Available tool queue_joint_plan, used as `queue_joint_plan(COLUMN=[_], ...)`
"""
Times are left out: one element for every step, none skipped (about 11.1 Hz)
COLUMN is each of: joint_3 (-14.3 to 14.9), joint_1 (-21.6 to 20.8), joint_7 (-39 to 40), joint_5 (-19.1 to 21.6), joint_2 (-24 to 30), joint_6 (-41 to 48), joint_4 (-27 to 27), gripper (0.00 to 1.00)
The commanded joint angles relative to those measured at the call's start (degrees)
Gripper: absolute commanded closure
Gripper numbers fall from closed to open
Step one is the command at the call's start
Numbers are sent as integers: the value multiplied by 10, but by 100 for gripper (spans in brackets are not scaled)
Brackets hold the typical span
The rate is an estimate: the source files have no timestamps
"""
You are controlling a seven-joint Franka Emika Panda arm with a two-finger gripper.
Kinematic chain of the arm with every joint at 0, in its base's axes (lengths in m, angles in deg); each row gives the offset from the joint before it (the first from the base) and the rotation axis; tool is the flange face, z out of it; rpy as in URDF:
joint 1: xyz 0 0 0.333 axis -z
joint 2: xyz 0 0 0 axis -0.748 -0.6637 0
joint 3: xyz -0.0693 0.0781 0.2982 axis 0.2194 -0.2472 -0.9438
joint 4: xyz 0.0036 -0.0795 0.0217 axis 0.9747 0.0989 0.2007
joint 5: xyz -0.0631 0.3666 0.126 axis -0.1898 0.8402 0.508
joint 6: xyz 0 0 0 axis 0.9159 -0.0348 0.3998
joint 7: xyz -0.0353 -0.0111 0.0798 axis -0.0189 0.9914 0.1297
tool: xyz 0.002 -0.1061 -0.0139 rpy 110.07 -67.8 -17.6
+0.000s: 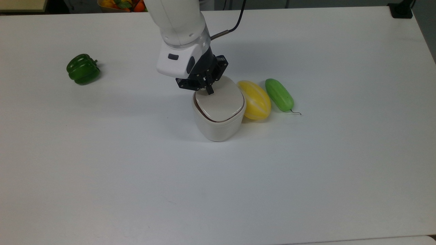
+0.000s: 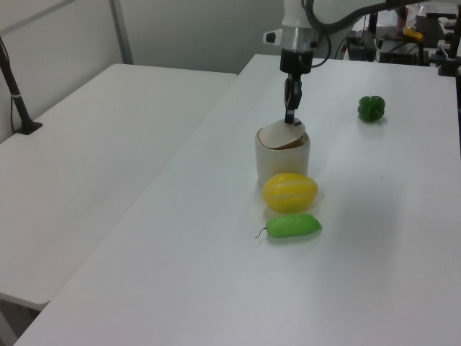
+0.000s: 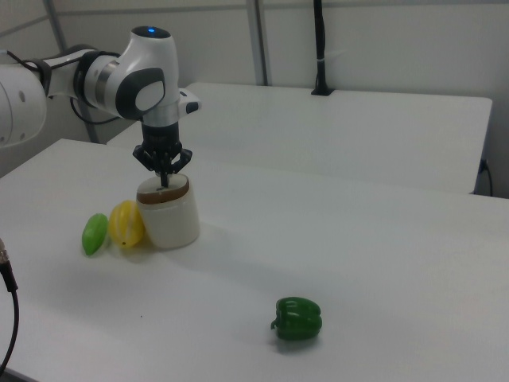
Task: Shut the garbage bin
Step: 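Push the open lid down with the gripper until it shuts on the bin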
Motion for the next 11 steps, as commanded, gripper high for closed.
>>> queue_joint_plan(joint_3=[4,4,4,4,4,4,4,4,4,4,8], joint_1=[-13,-14,-17,-21,-24,-25,-26,-26,-25,-20,-19], joint_7=[7,7,5,4,4,3,2,2,1,-2,-17], joint_5=[-19,-21,-31,-40,-46,-53,-57,-57,-56,-53,-48], joint_2=[4,-5,-13,-17,-22,-28,-30,-30,-27,-18,3], joint_6=[6,3,1,0,-1,-1,-2,-2,0,6,7], joint_4=[15,13,12,11,12,12,12,11,9,7,7], gripper=[100,100,100,100,100,100,100,100,100,100,100])
